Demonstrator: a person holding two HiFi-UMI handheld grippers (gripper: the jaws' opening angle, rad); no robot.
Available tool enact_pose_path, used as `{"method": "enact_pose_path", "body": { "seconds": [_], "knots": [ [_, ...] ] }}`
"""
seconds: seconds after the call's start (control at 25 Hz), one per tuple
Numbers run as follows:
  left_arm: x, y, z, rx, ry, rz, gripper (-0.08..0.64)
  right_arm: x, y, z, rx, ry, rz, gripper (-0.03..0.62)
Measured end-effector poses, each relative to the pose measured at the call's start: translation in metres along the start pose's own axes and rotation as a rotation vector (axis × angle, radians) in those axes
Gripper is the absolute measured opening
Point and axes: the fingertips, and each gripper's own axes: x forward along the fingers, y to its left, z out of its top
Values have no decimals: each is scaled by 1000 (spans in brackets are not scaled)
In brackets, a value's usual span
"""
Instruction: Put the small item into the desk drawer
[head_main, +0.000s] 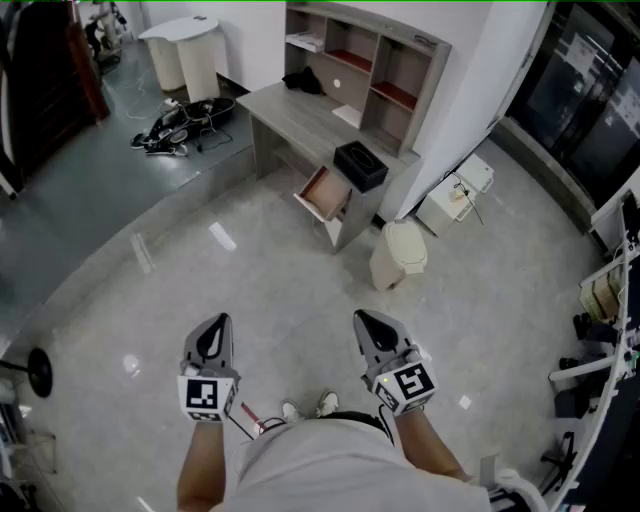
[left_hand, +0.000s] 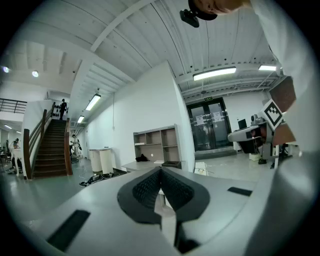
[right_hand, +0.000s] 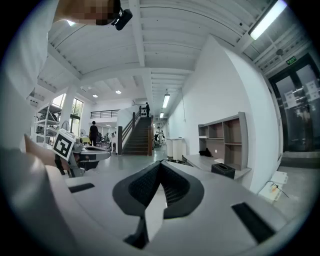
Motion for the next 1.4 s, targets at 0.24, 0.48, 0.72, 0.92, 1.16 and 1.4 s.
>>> {"method": "enact_pose_path", "body": {
  "seconds": [0.24,0.48,0.72,0.92,1.16,1.4],
  "knots": [
    [0,2,-6,12,-7,-25,18,4,3,3,36,-20,4,21],
    [2,-10,-38,-20,30,-82,18,1,3,-10,63,-9,-28,21],
    [27,-25,-58,-31,78,-144,18,10,-28,-41,117,48,-90,21],
    [80,-13,-70,-19,122,-147,18,68,-73,-52,141,56,-83,21],
    [201,4,-45,15,113,-117,18,155,-161,-31,119,26,-13,21],
    [302,-15,-10,43,87,-133,18,213,-251,-27,118,47,28,21]
  ]
}}
